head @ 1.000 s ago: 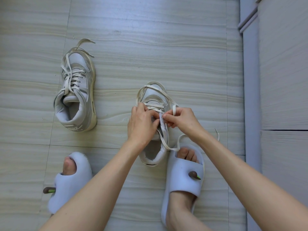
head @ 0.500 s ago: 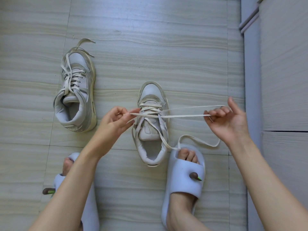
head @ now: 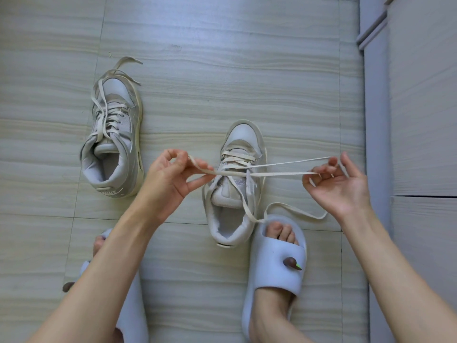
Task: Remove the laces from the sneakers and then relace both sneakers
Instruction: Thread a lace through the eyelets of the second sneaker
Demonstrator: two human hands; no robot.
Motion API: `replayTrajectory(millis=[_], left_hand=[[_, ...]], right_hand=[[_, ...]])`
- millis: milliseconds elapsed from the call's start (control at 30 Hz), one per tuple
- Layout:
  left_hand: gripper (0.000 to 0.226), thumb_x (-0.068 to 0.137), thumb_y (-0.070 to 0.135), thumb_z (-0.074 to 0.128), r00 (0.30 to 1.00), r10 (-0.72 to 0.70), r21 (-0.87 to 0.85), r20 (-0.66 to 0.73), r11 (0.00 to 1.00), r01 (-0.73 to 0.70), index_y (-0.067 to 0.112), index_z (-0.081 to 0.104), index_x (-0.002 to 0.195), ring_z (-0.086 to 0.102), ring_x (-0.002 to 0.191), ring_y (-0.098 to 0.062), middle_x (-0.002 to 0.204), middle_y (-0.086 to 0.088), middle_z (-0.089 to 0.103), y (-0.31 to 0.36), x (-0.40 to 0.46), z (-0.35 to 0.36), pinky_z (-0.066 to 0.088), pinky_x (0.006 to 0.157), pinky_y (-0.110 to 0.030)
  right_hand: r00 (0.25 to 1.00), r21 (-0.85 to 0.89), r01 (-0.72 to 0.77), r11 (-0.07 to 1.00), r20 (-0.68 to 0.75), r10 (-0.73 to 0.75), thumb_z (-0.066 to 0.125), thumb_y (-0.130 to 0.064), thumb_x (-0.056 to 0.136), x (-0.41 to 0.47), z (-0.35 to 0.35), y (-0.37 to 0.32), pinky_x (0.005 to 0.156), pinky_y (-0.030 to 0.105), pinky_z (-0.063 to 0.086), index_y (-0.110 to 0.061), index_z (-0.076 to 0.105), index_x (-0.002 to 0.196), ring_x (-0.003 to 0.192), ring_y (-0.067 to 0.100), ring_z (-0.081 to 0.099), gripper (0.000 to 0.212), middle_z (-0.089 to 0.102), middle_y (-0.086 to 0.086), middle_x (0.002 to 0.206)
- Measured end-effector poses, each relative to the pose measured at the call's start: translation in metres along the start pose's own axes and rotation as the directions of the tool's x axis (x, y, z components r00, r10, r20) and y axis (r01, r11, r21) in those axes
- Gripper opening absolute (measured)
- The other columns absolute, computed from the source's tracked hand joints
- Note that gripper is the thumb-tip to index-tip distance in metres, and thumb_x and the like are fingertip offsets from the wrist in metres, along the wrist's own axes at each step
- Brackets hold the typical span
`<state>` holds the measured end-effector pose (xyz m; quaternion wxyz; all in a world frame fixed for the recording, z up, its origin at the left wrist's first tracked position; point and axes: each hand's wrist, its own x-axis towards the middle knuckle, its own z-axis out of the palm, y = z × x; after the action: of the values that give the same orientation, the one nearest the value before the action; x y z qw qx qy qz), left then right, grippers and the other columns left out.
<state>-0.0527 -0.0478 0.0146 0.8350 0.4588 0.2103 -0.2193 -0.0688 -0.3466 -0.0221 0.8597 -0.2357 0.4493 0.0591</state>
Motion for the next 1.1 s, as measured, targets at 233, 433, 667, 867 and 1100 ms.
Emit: replayTrajectory(millis=[233, 433, 667, 867, 1100], left_hand=[[0.016, 0.097, 0.014, 0.046, 0.995, 0.057, 0.61, -0.082, 0.792, 0.005, 0.021, 0.046, 0.083, 0.033, 0.046, -0.007, 0.054, 0.009, 0.043, 0.011, 0.007, -0.015, 0.031, 0.04, -0.017], [0.031, 0.081, 0.051, 0.061, 0.995, 0.031, 0.983, 0.096, -0.159, -0.09, 0.03, 0.053, 0.102, 0.055, 0.087, -0.014, 0.09, 0.012, 0.054, -0.003, -0.001, -0.01, 0.039, 0.069, -0.031], [0.013, 0.093, 0.032, 0.053, 0.991, -0.005, 0.987, 0.137, -0.078, -0.137, 0.023, 0.058, 0.085, 0.052, 0.097, -0.013, 0.102, 0.004, 0.055, 0.022, 0.003, -0.003, 0.04, 0.079, -0.029], [0.011, 0.091, 0.022, 0.04, 0.962, -0.014, 0.14, 0.272, 0.99, -0.025, 0.013, 0.044, 0.086, 0.068, 0.077, -0.022, 0.073, -0.001, 0.066, 0.039, -0.008, 0.012, 0.055, 0.077, -0.03], [0.023, 0.096, 0.032, 0.048, 0.994, -0.106, 0.997, 0.042, 0.071, -0.034, 0.017, 0.046, 0.113, 0.061, 0.079, -0.017, 0.098, -0.008, 0.067, 0.029, 0.005, 0.007, 0.047, 0.071, -0.031]], right_hand=[[0.985, -0.247, -0.158, 0.956, 0.025, 0.17, 0.06, -0.041, 0.075, -0.003, 0.012, 0.027, 0.068, 0.026, 0.046, -0.014, 0.062, 0.05, 0.035, 0.008, 0.035, 0.037, 0.026, -0.007, 0.032], [0.957, -0.529, -0.176, 0.83, 0.104, 0.27, 0.058, -0.035, 0.078, -0.009, 0.018, 0.04, 0.06, 0.023, 0.054, -0.014, 0.071, 0.071, 0.032, 0.006, 0.031, 0.026, 0.028, -0.007, 0.035], [0.966, -0.425, -0.124, 0.897, 0.156, 0.208, 0.063, -0.02, 0.073, -0.006, 0.021, 0.04, 0.077, 0.032, 0.054, -0.016, 0.065, 0.056, 0.071, 0.017, 0.066, 0.018, 0.063, 0.0, 0.063], [0.977, -0.706, -0.061, 0.706, 0.103, 0.187, 0.053, -0.012, 0.092, -0.014, 0.02, 0.066, 0.072, 0.028, 0.055, -0.006, 0.063, 0.085, 0.075, 0.019, 0.066, 0.014, 0.067, 0.006, 0.079], [0.981, -0.991, 0.133, 0.029, 0.136, 0.139, 0.071, -0.042, 0.078, -0.033, 0.036, 0.103, 0.063, 0.03, 0.047, -0.017, 0.053, 0.081, 0.068, 0.012, 0.054, 0.032, 0.057, -0.003, 0.075]])
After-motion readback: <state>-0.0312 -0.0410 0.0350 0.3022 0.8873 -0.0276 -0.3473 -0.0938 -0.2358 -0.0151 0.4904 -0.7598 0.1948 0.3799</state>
